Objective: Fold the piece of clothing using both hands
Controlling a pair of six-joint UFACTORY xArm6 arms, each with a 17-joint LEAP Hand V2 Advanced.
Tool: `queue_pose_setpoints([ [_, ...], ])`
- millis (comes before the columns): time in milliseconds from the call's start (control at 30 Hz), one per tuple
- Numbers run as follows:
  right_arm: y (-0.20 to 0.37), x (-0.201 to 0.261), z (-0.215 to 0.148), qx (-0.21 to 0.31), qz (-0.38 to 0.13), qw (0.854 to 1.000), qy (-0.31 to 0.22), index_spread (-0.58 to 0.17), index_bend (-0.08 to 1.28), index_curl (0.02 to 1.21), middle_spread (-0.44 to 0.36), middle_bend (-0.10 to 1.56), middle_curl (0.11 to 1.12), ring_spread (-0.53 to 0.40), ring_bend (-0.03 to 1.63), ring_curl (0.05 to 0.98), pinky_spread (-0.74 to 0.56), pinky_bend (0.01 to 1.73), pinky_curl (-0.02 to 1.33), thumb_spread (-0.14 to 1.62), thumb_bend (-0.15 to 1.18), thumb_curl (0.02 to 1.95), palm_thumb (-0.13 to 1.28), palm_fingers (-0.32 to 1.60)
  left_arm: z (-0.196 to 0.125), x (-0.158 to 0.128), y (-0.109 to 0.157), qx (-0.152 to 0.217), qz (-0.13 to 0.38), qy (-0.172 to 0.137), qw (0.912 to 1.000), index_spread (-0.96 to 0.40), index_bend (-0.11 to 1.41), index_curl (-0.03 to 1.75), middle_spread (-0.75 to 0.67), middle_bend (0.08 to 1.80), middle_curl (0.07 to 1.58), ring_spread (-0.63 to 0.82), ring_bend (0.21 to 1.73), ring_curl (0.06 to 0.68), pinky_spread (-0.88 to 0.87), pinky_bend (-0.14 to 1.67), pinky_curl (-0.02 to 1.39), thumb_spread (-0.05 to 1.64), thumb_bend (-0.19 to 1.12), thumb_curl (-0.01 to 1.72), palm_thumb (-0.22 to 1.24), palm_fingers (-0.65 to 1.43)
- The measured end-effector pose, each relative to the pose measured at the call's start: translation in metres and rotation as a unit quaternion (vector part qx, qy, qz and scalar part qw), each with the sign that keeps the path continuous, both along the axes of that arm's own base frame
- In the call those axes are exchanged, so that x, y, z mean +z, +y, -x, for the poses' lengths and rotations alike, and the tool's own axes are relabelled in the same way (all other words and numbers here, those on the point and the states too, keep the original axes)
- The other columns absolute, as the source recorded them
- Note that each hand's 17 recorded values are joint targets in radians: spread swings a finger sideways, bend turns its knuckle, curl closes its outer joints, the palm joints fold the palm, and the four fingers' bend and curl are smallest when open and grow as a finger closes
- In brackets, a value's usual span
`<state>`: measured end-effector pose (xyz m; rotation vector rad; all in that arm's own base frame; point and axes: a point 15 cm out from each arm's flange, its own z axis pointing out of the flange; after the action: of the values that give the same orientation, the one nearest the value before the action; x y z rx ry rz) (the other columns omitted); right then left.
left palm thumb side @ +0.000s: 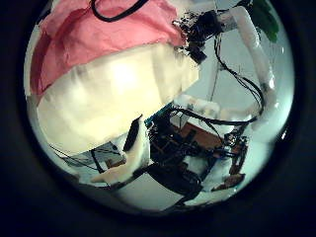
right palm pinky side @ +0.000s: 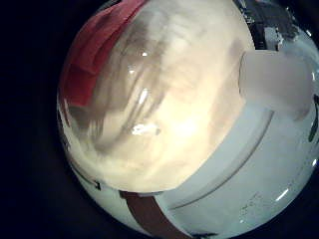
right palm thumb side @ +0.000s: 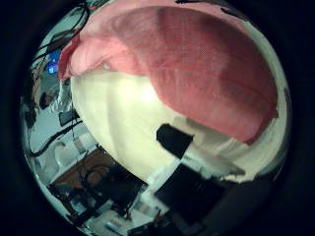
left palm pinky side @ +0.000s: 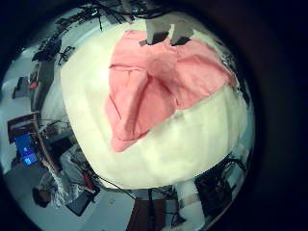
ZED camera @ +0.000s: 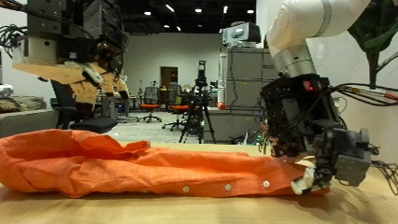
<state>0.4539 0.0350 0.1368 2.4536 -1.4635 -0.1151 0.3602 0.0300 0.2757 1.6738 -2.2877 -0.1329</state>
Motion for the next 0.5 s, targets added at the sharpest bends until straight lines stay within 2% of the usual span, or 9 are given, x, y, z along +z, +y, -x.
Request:
queue_pose_setpoints([
  [100,-0.006,-0.001,-0.004,0.003,0.013,1.0,0.0,-0.335,0.19,0.39,-0.158,0.38,0.37,-0.243,0.71,0.264,-0.1,0.34,0.23,0.92,-0.01,0.33,0.52,0.89,0.001,0.001,0.0,0.0,-0.001,0.0,1.0,0.12,0.14,0.25,0.51,0.16,0.18,0.62,0.38,0.203,0.59,0.22,0.31,1.05,-0.03,0.33,0.38,-0.1],
  [133,-0.007,-0.002,-0.004,0.004,0.014,1.0,0.0,-0.358,0.22,0.4,-0.181,0.42,0.38,-0.283,0.75,0.282,-0.18,0.4,0.24,0.93,0.0,0.33,0.55,1.1,0.001,0.0,0.0,0.0,-0.001,0.0,1.0,0.12,0.14,0.25,0.51,0.16,0.18,0.62,0.38,0.203,0.59,0.22,0.31,1.05,-0.03,0.33,0.38,-0.1],
  [167,-0.007,-0.002,-0.004,0.004,0.014,1.0,0.0,-0.371,0.21,0.4,-0.198,0.42,0.39,-0.309,0.77,0.292,-0.25,0.46,0.26,0.93,-0.01,0.34,0.57,1.15,0.001,0.0,0.0,0.0,-0.001,0.001,1.0,0.12,0.14,0.25,0.51,0.16,0.18,0.62,0.38,0.204,0.59,0.22,0.31,1.05,-0.03,0.33,0.38,-0.1],
  [200,-0.008,-0.002,-0.004,0.003,0.015,1.0,-0.001,-0.382,0.29,0.45,-0.207,0.48,0.42,-0.32,0.8,0.32,-0.33,0.53,0.29,0.94,0.01,0.35,0.61,1.37,0.001,0.0,0.0,0.0,-0.001,0.001,1.0,0.12,0.14,0.24,0.51,0.16,0.18,0.62,0.38,0.204,0.59,0.22,0.31,1.05,-0.03,0.33,0.38,-0.1],
  [233,-0.009,-0.002,-0.004,0.004,0.014,1.0,-0.001,-0.387,0.29,0.45,-0.212,0.5,0.42,-0.325,0.82,0.328,-0.36,0.56,0.3,0.93,0.01,0.35,0.62,1.37,0.001,0.0,0.0,0.0,-0.001,0.001,1.0,0.12,0.15,0.24,0.51,0.16,0.18,0.62,0.38,0.204,0.59,0.22,0.31,1.05,-0.03,0.33,0.38,-0.1],
  [300,-0.012,0.0,-0.003,0.008,0.016,1.0,-0.001,-0.398,0.43,0.51,-0.22,0.61,0.47,-0.321,0.87,0.362,-0.46,0.61,0.32,0.94,0.01,0.37,0.68,1.45,-0.001,0.001,0.002,0.0,-0.002,-0.001,1.0,0.12,0.15,0.24,0.51,0.16,0.18,0.62,0.37,0.205,0.59,0.22,0.31,1.04,-0.03,0.33,0.38,-0.1],
  [333,-0.015,0.002,-0.003,0.008,0.017,1.0,-0.001,-0.381,0.54,0.55,-0.21,0.7,0.5,-0.292,0.92,0.385,-0.51,0.66,0.34,0.93,0.03,0.39,0.77,1.55,-0.001,0.001,0.002,-0.001,-0.003,-0.002,1.0,0.12,0.15,0.24,0.51,0.16,0.18,0.62,0.37,0.205,0.59,0.22,0.31,1.04,-0.03,0.33,0.38,-0.1],
  [367,-0.018,0.004,-0.003,0.006,0.019,1.0,-0.003,-0.363,0.63,0.58,-0.193,0.77,0.53,-0.269,0.96,0.409,-0.52,0.7,0.36,0.91,0.04,0.41,0.83,1.56,-0.003,0.002,0.002,-0.001,-0.003,-0.003,1.0,0.12,0.15,0.24,0.51,0.16,0.18,0.62,0.37,0.205,0.59,0.22,0.31,1.04,-0.03,0.33,0.38,-0.09],
  [500,-0.043,0.015,-0.003,-0.011,0.022,1.0,-0.012,-0.321,0.8,0.65,-0.157,0.94,0.59,-0.219,1.11,0.469,-0.47,0.88,0.43,0.89,0.14,0.5,1.05,1.51,-0.009,0.004,0.003,-0.001,-0.003,-0.005,1.0,0.12,0.15,0.24,0.51,0.16,0.18,0.62,0.37,0.208,0.59,0.22,0.31,1.04,-0.03,0.33,0.38,-0.09],
])
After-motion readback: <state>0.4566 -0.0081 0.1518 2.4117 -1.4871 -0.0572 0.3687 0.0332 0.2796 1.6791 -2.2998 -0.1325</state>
